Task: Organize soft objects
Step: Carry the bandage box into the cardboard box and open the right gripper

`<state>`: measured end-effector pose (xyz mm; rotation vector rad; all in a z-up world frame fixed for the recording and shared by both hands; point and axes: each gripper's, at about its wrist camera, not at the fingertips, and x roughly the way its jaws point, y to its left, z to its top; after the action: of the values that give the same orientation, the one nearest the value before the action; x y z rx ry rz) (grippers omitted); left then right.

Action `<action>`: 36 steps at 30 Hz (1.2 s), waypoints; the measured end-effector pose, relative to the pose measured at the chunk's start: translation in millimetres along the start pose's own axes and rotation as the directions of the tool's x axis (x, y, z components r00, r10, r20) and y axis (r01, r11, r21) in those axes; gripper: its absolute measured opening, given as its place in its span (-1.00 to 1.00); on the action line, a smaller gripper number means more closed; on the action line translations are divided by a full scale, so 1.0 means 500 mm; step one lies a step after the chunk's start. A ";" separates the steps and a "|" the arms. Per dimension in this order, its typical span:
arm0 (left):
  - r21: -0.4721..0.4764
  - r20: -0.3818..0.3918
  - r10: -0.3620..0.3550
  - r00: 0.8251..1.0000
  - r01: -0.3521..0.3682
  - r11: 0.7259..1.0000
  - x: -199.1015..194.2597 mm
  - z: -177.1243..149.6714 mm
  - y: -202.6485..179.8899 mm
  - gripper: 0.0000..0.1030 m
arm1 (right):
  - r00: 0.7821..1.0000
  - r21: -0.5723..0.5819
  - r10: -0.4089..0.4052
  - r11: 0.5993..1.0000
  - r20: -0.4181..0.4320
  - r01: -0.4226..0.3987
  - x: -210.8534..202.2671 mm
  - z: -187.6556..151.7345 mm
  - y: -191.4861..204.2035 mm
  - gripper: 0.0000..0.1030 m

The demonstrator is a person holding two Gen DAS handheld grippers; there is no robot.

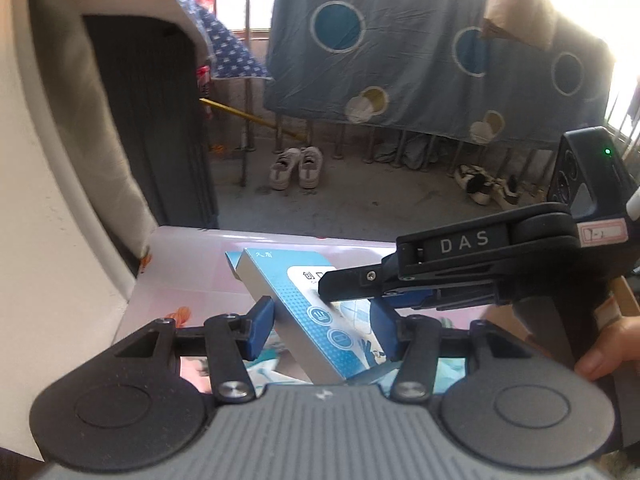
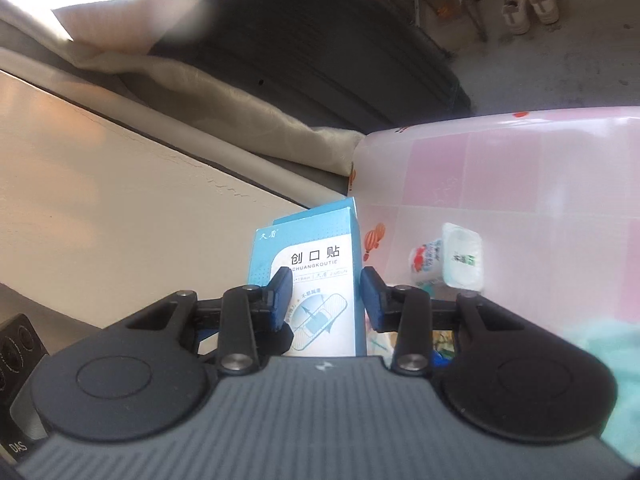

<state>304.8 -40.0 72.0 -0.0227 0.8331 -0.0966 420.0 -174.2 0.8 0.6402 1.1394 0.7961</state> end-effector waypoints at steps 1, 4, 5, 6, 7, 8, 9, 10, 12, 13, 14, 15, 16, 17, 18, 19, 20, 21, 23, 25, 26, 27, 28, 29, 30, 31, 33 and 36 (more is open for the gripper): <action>0.022 0.000 -0.025 1.000 0.025 0.999 -0.005 -0.004 -0.033 0.03 | 1.000 0.014 -0.006 1.000 0.024 0.006 -0.041 -0.016 -0.013 -0.28; 0.082 -0.010 -0.101 0.995 0.101 0.991 -0.008 -0.015 -0.132 0.03 | 0.995 0.065 -0.036 0.997 0.092 0.030 -0.160 -0.061 -0.059 -0.28; 0.100 -0.016 -0.123 0.992 0.124 0.987 -0.007 -0.017 -0.162 0.03 | 0.992 0.085 -0.047 0.996 0.117 0.037 -0.204 -0.079 -0.080 -0.28; 0.119 -0.025 -0.147 0.989 0.149 0.982 -0.002 -0.020 -0.196 0.04 | 0.988 0.104 -0.060 0.993 0.141 0.046 -0.244 -0.094 -0.099 -0.28; 0.142 -0.036 -0.172 0.984 0.176 0.974 0.005 -0.027 -0.234 0.03 | 0.984 0.122 -0.073 0.991 0.164 0.053 -0.284 -0.108 -0.120 -0.28; 0.164 -0.046 -0.192 0.980 0.197 0.967 0.013 -0.031 -0.268 0.03 | 0.979 0.140 -0.085 0.988 0.185 0.059 -0.323 -0.123 -0.141 -0.28; 0.184 -0.056 -0.207 0.977 0.214 0.959 0.021 -0.034 -0.298 0.04 | 0.974 0.163 -0.098 0.985 0.206 0.064 -0.361 -0.139 -0.166 -0.28; 0.203 -0.071 -0.224 0.972 0.234 0.951 0.035 -0.038 -0.331 0.04 | 0.969 0.182 -0.108 0.981 0.223 0.068 -0.395 -0.151 -0.188 -0.29; 0.230 -0.111 -0.253 0.961 0.272 0.934 0.068 -0.047 -0.392 0.04 | 0.957 0.223 -0.141 0.971 0.255 0.084 -0.467 -0.184 -0.247 -0.29; 0.235 -0.136 -0.264 0.955 0.289 0.928 0.088 -0.052 -0.421 0.04 | 0.950 0.238 -0.160 0.967 0.267 0.096 -0.495 -0.193 -0.269 -0.29; 0.240 -0.160 -0.274 0.948 0.307 0.921 0.108 -0.055 -0.447 0.04 | 0.943 0.253 -0.179 0.961 0.279 0.108 -0.520 -0.201 -0.294 -0.29; 0.241 -0.186 -0.285 0.940 0.325 0.914 0.125 -0.065 -0.474 0.04 | 0.936 0.267 -0.199 0.956 0.290 0.120 -0.544 -0.209 -0.318 -0.29; 0.239 -0.212 -0.294 0.932 0.341 0.909 0.147 -0.069 -0.494 0.04 | 0.928 0.281 -0.218 0.951 0.302 0.132 -0.567 -0.219 -0.346 -0.29; 0.236 -0.237 -0.300 0.924 0.354 0.905 0.171 -0.071 -0.510 0.03 | 0.922 0.291 -0.230 0.947 0.312 0.138 -0.587 -0.222 -0.365 -0.29; 0.233 -0.260 -0.304 0.916 0.365 0.901 0.192 -0.073 -0.526 0.02 | 0.915 0.300 -0.245 0.943 0.321 0.147 -0.592 -0.221 -0.389 -0.29; 0.223 -0.288 -0.308 0.907 0.376 0.899 0.220 -0.076 -0.536 0.02 | 0.909 0.307 -0.258 0.939 0.328 0.155 -0.601 -0.221 -0.409 -0.29; 0.215 -0.308 -0.305 0.901 0.378 0.900 0.246 -0.077 -0.544 0.02 | 0.904 0.312 -0.269 0.936 0.331 0.164 -0.611 -0.220 -0.425 -0.29; 0.213 -0.322 -0.299 0.898 0.377 0.901 0.266 -0.081 -0.554 0.02 | 0.899 0.317 -0.286 0.931 0.331 0.180 -0.611 -0.215 -0.443 -0.29; 0.215 -0.366 -0.267 0.891 0.360 0.908 0.314 -0.091 -0.574 0.04 | 0.886 0.312 -0.331 0.922 0.324 0.231 -0.605 -0.203 -0.467 -0.30; 0.208 -0.395 -0.242 0.886 0.342 0.916 0.342 -0.100 -0.583 0.04 | 0.877 0.304 -0.364 0.913 0.312 0.271 -0.594 -0.195 -0.486 -0.30; 0.207 -0.401 -0.233 0.886 0.335 0.919 0.349 -0.103 -0.582 0.04 | 0.875 0.301 -0.375 0.910 0.308 0.284 -0.588 -0.194 -0.494 -0.30; 0.207 -0.400 -0.227 0.888 0.329 0.921 0.349 -0.105 -0.580 0.04 | 0.874 0.297 -0.380 0.909 0.303 0.292 -0.574 -0.191 -0.496 -0.30; 0.211 -0.392 -0.228 0.891 0.328 0.921 0.344 -0.104 -0.574 0.06 | 0.874 0.294 -0.381 0.909 0.301 0.295 -0.567 -0.192 -0.499 -0.30; 0.217 -0.384 -0.229 0.895 0.328 0.919 0.339 -0.102 -0.571 0.07 | 0.875 0.290 -0.382 0.909 0.298 0.298 -0.561 -0.194 -0.499 -0.30; 0.224 -0.376 -0.227 0.899 0.325 0.919 0.334 -0.099 -0.569 0.08 | 0.874 0.287 -0.386 0.908 0.295 0.305 -0.555 -0.196 -0.498 -0.30; 0.231 -0.366 -0.223 0.903 0.320 0.919 0.327 -0.093 -0.569 0.09 | 0.872 0.285 -0.394 0.905 0.289 0.315 -0.536 -0.186 -0.489 -0.29; 0.239 -0.345 -0.216 0.914 0.307 0.921 0.313 -0.083 -0.561 0.13 | 0.871 0.290 -0.401 0.902 0.285 0.320 -0.528 -0.194 -0.480 -0.29; 0.248 -0.306 -0.203 0.930 0.284 0.926 0.275 -0.064 -0.543 0.15 | 0.872 0.306 -0.389 0.904 0.297 0.299 -0.524 -0.194 -0.464 -0.29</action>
<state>352.3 -322.8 -35.2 0.1658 1.0858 -0.4682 324.1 -517.1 -71.4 0.7277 0.9902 0.2123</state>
